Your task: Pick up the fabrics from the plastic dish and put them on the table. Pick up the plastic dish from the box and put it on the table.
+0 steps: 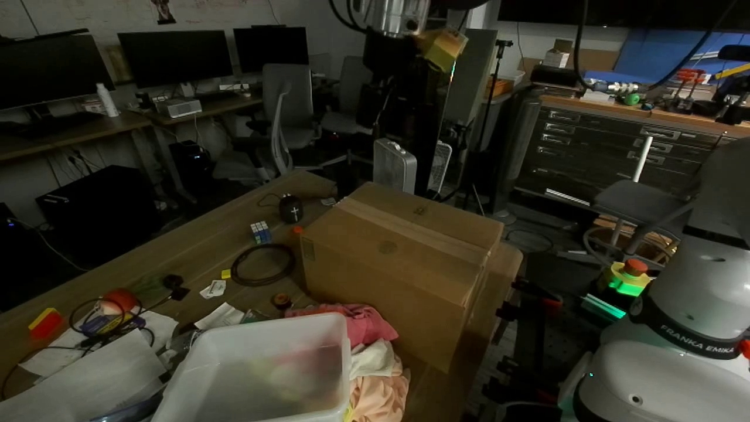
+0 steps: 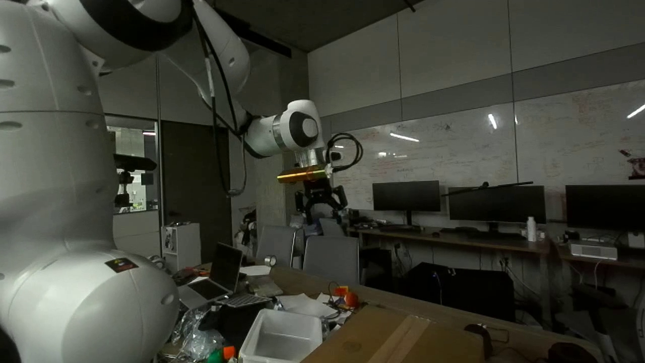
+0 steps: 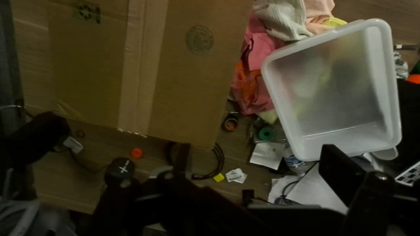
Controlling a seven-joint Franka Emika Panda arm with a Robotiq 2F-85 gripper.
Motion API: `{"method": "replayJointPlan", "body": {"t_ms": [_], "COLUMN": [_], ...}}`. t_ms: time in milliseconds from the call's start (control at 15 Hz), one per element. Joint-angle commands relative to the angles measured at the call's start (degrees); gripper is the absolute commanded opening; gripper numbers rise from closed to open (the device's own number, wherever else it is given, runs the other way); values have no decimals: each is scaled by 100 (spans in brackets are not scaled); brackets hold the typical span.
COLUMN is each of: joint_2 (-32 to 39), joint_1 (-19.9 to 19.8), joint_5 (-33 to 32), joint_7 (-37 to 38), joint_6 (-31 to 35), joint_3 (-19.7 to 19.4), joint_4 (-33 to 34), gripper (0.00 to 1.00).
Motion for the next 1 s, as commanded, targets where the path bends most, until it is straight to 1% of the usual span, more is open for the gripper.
{"method": "replayJointPlan", "body": {"t_ms": [0, 400, 667, 800, 933], "joint_2": [-615, -1430, -1874, -1993, -2053], "joint_1": [-372, -824, -1032, -1146, -1135], "joint_5": [236, 803, 890, 783, 800], "joint_7": [121, -9, -8, 5, -212], "joint_6": [129, 723, 1334, 1350, 1042], "joint_3": [-372, -1014, -1206, -1222, -1300], "joint_4": [-551, -1512, -2033, -2147, -2136], "gripper": [100, 100, 100, 100, 100]}}
